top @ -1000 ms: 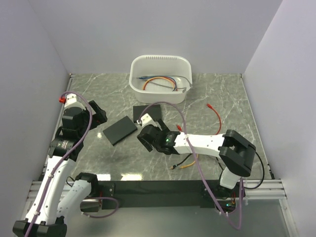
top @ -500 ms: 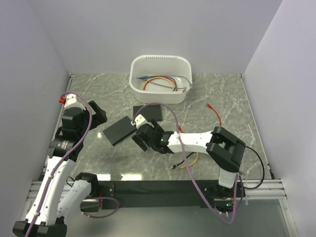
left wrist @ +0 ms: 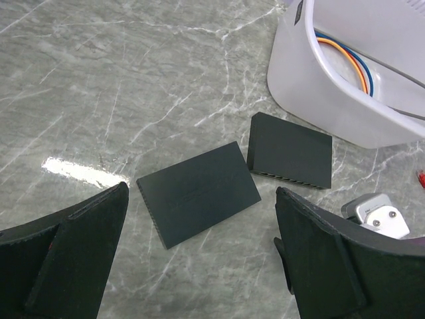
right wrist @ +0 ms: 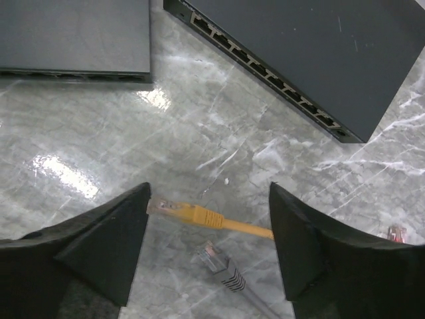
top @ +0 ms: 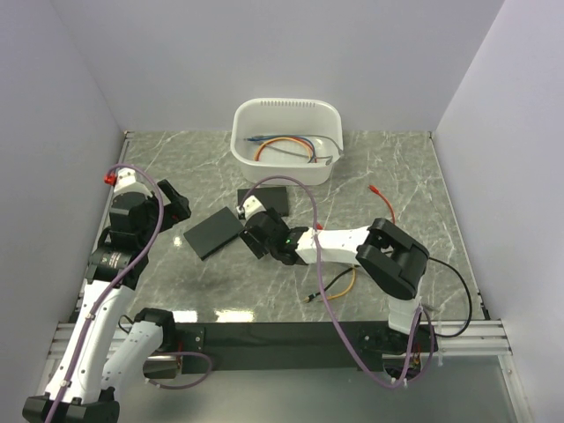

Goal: Insert the plug into the switch port

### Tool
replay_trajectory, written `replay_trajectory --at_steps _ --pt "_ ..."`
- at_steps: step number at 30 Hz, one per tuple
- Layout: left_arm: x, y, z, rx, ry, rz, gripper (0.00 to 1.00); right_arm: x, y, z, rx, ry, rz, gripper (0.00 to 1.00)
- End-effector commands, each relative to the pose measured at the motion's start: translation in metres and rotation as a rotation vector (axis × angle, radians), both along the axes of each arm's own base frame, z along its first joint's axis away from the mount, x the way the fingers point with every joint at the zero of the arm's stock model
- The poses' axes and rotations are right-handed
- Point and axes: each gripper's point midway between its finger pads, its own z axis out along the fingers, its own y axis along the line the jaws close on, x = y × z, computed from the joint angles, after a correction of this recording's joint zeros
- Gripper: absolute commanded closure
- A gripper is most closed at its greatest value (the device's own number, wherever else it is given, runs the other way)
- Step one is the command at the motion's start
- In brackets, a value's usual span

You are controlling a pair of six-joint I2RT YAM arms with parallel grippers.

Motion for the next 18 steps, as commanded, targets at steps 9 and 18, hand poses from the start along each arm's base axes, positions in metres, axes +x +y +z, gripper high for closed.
replay_trajectory --at_steps 9,18 --pt "0.001 0.000 0.001 0.020 -0.001 -0.014 0.02 0.001 -0.004 -0.001 0.031 -0.007 -0.045 0.41" --pt "0.002 0.001 -0.002 0.024 0.014 -0.005 0.02 0.000 0.000 0.021 0.076 -0.018 -0.039 0.73"
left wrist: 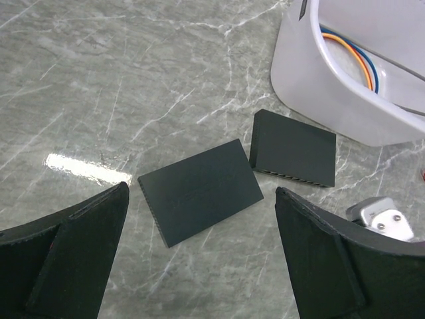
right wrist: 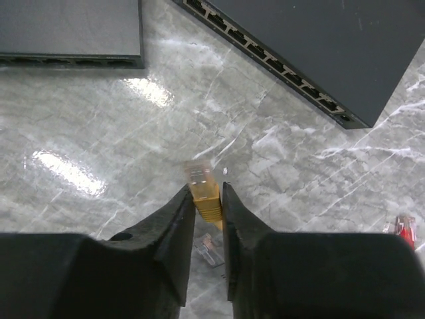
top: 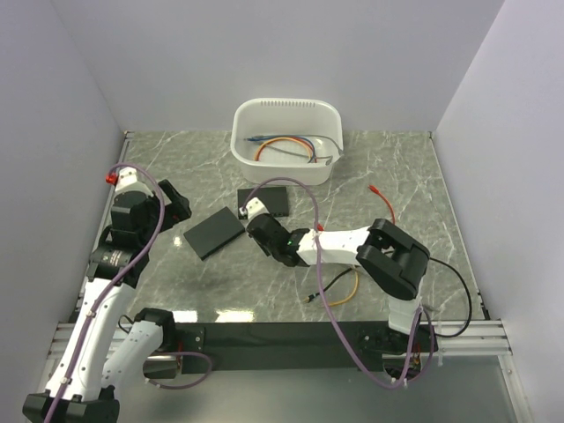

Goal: Insert the plug into the switch port

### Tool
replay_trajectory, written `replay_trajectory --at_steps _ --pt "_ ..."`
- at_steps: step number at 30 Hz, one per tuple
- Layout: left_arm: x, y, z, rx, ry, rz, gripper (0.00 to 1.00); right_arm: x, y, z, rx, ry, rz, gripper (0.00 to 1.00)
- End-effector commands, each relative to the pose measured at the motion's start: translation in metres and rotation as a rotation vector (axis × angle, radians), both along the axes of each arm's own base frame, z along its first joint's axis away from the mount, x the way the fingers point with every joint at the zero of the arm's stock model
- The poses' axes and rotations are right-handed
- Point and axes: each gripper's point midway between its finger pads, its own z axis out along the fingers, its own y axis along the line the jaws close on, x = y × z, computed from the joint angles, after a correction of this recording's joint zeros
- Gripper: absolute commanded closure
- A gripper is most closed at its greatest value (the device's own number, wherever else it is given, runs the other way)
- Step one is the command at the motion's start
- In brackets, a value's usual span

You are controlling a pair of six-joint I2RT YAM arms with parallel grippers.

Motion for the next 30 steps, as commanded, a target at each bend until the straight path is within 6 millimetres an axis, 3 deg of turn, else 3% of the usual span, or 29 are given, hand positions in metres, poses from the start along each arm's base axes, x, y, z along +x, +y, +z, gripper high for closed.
replay_trajectory --at_steps 1,4,5,7,11,13,14,15,19,23,27,30 --pt "0.001 0.001 0.001 0.022 0.000 -0.006 0.03 0.004 0.006 0.035 0.084 -0.043 -0.011 0.75" --pt "0.002 -0.004 0.010 0.017 -0.028 -0.038 0.03 -0.004 0.003 0.070 0.164 -0.068 -0.002 0.80" --pt "0.001 -0.007 0.016 0.009 -0.055 -0.059 0.03 -0.010 0.000 0.089 0.216 -0.078 0.015 0.80" --pt "-0.002 -0.029 0.023 -0.026 -0.090 -0.180 0.05 -0.021 -0.002 0.109 0.278 -0.076 0.054 0.81" --pt "-0.014 -0.062 0.045 -0.119 -0.179 -0.352 0.07 -0.063 -0.005 0.164 0.462 -0.066 0.230 0.82" --pt "-0.027 -0.085 0.051 -0.186 -0.204 -0.482 0.07 -0.092 0.002 0.180 0.558 0.010 0.383 0.82" --pt "-0.033 -0.092 0.066 -0.201 -0.270 -0.528 0.07 -0.105 0.001 0.192 0.602 0.025 0.447 0.82" --pt "-0.039 -0.098 0.069 -0.218 -0.288 -0.565 0.07 -0.128 0.005 0.198 0.644 0.087 0.560 0.83" --pt "-0.072 -0.120 0.098 -0.220 -0.401 -0.764 0.08 -0.173 0.006 0.215 0.735 0.181 0.770 0.89" --pt "-0.102 -0.136 0.114 -0.240 -0.482 -0.928 0.09 -0.194 0.010 0.222 0.790 0.244 0.881 0.94" --pt "-0.115 -0.145 0.103 -0.266 -0.495 -1.021 0.19 -0.206 0.018 0.238 0.842 0.282 0.978 0.96" --pt "-0.115 -0.143 0.095 -0.244 -0.480 -1.017 0.33 -0.213 0.023 0.252 0.852 0.310 1.058 0.98"
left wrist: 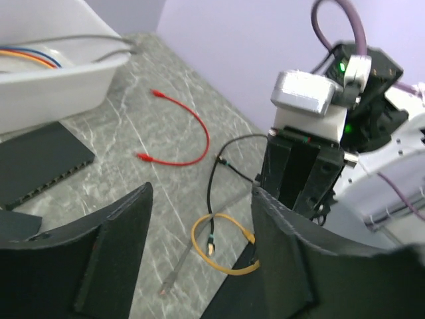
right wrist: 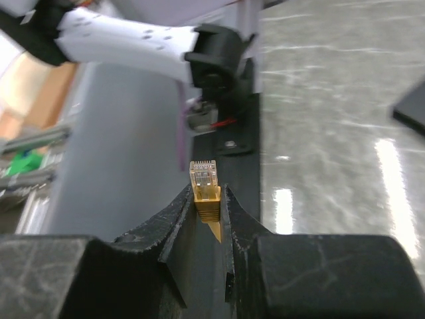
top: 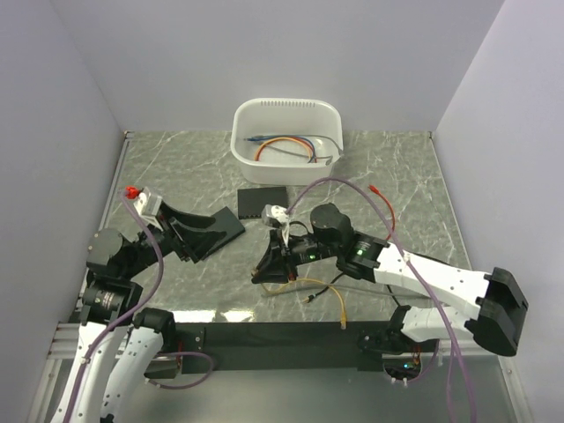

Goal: Insert the plug into the switch port

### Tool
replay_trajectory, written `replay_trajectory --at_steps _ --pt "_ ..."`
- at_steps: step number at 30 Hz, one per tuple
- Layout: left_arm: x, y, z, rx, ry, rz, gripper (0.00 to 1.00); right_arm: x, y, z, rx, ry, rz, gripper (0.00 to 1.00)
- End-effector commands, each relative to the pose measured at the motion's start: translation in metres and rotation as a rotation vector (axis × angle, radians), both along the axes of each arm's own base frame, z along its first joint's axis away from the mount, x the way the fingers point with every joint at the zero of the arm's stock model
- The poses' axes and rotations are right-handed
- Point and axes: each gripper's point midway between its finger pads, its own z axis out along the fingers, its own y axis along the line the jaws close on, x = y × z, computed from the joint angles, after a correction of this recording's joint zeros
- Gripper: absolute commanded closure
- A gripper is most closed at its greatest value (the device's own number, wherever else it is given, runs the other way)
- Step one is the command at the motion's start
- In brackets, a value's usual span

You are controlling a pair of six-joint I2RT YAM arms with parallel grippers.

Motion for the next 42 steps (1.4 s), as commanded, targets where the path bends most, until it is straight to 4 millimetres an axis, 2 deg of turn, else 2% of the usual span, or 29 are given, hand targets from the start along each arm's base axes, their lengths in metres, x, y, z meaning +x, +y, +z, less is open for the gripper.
replay_trajectory --at_steps 1,3,6,10,21,33,40,42 --pt "-0.015 -0.009 0.002 0.017 -0.052 -0.104 0.35 -0.019 0.008 0.045 0.118 -0.017 0.170 0.99" --pt "-0.022 -0.012 0.004 0.034 -0.073 -0.154 0.36 -0.021 0.012 0.054 0.127 -0.015 0.229 0.99" --pt "-0.021 -0.015 -0.001 0.042 -0.064 -0.168 0.36 -0.016 0.017 0.060 0.130 -0.010 0.267 1.00" --pt "-0.022 -0.018 -0.002 0.043 -0.055 -0.191 0.40 -0.006 0.021 0.064 0.131 0.001 0.279 1.00" --pt "-0.025 -0.021 -0.004 0.039 -0.052 -0.224 0.38 0.009 0.041 0.070 0.130 0.031 0.315 1.00" --pt "-0.022 -0.021 -0.007 0.046 -0.041 -0.219 0.53 0.027 0.048 0.082 0.167 0.059 0.292 1.00" --pt "-0.020 -0.020 -0.007 0.048 -0.038 -0.204 0.50 0.044 0.050 0.081 0.182 0.081 0.261 1.00" --pt "-0.019 -0.019 -0.006 0.047 -0.039 -0.193 0.45 0.047 0.051 0.079 0.176 0.089 0.257 1.00"
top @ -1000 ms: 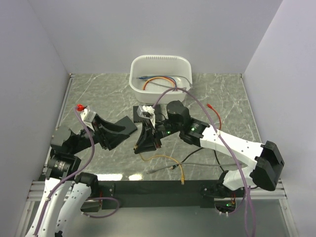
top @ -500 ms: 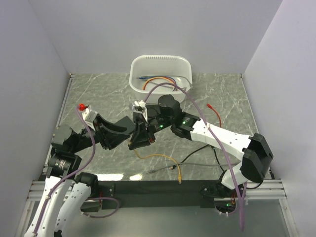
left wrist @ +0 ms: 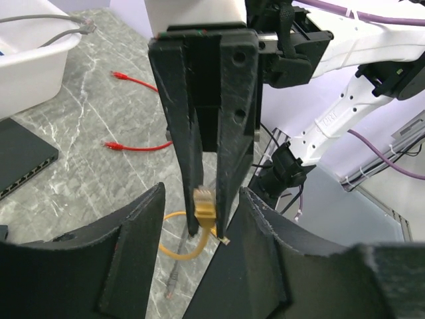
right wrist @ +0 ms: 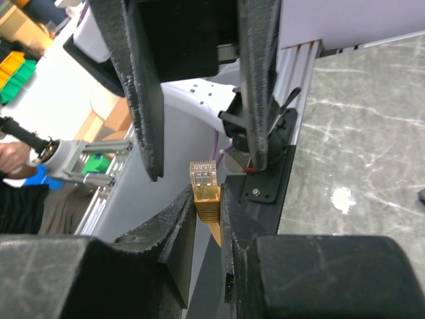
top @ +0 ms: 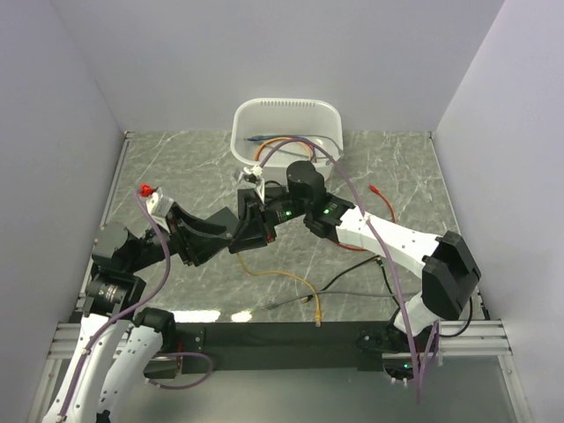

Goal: Insert the plug into the switch port

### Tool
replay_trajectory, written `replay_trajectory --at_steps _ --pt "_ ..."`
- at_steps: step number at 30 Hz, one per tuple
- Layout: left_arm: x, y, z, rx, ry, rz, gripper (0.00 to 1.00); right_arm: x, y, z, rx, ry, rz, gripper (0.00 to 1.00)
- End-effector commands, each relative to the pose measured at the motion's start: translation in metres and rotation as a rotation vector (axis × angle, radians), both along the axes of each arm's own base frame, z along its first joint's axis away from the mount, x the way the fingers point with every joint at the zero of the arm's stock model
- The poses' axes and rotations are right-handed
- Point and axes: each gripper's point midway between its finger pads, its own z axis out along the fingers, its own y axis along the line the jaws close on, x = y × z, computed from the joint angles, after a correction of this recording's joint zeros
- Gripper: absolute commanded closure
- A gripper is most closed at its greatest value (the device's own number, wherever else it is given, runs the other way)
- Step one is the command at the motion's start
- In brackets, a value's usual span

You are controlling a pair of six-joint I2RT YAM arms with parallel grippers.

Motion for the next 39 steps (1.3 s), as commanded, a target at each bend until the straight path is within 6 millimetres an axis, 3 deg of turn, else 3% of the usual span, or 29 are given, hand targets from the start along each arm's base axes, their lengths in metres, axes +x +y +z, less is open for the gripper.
replay_trajectory --at_steps 1,8,25,34,39 --pt "-0.003 0.000 0.004 0.008 -0.047 -0.007 0.45 0.008 0.003 0.026 0.080 -0.046 -0.003 1.00" --pt "0.000 -0.001 0.002 0.011 -0.032 -0.005 0.52 0.010 0.004 0.029 0.098 -0.033 -0.002 1.00" --pt "0.005 0.006 0.006 0.008 -0.053 0.063 0.56 -0.001 0.009 0.018 0.091 -0.011 0.043 1.00" --pt "0.007 0.004 0.003 0.013 -0.034 0.050 0.67 0.004 0.014 0.028 0.101 -0.011 0.035 1.00" --pt "0.006 0.004 0.004 0.013 -0.037 0.047 0.90 0.007 0.016 0.031 0.108 -0.008 0.019 1.00"
